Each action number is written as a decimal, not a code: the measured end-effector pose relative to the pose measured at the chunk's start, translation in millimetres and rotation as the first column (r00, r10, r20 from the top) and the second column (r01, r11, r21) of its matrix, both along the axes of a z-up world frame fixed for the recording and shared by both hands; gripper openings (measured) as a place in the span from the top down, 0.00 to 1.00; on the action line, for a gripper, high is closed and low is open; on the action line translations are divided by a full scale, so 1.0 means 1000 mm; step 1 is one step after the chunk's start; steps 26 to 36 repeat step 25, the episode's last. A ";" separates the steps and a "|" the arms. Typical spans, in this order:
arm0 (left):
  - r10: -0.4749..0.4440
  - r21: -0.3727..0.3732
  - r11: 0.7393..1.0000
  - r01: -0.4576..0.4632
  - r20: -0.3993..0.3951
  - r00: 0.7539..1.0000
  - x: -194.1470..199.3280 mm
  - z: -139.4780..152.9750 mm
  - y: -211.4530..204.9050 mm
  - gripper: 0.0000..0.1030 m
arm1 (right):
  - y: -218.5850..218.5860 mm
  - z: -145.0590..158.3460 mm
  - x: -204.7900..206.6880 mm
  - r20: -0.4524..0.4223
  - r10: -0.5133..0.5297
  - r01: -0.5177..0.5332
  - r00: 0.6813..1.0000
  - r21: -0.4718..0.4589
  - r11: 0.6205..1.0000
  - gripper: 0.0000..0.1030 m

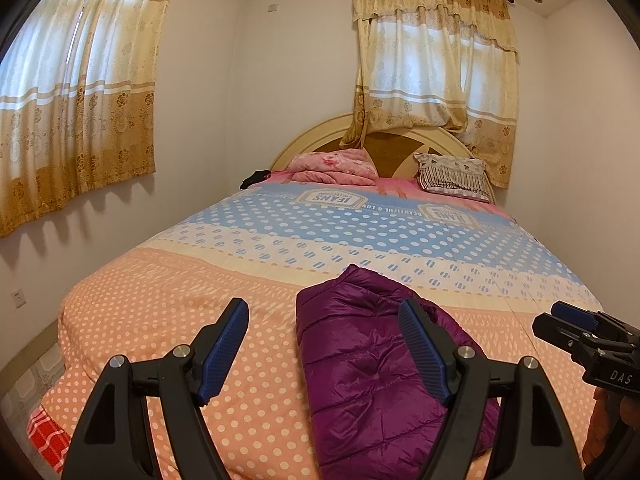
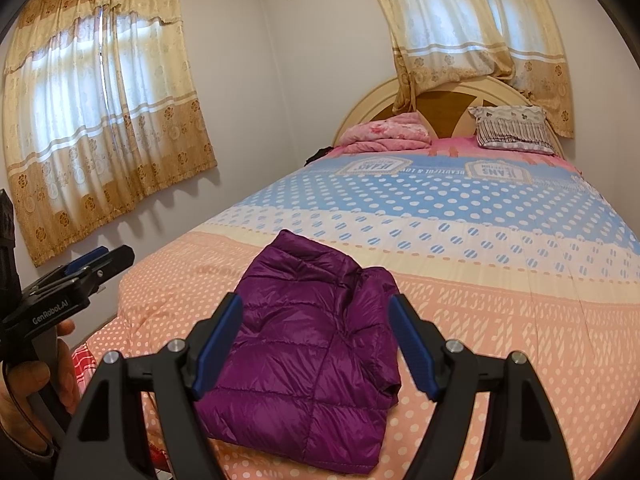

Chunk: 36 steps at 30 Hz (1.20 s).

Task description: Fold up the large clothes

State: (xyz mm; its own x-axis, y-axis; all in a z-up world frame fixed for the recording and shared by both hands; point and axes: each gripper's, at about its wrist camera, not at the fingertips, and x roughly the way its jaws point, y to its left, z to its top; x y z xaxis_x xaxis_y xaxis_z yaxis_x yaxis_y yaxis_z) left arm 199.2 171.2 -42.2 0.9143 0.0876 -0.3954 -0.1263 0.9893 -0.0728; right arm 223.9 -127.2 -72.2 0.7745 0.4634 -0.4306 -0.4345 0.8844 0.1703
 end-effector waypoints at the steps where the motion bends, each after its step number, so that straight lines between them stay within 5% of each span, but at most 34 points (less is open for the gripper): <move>1: 0.001 0.003 1.000 -0.001 -0.001 1.000 0.000 0.000 -0.001 0.24 | 0.000 0.000 0.000 0.001 0.000 0.000 1.000 0.000 1.000 0.24; 18: 0.039 0.027 0.999 -0.039 0.001 0.999 0.000 -0.004 -0.007 0.06 | -0.004 -0.005 -0.001 -0.011 0.009 -0.009 1.000 -0.006 1.000 0.24; 36: 0.030 0.066 0.997 -0.030 0.011 1.000 -0.001 -0.007 -0.013 0.06 | -0.009 -0.007 -0.001 -0.013 0.006 -0.006 1.000 -0.004 1.000 0.24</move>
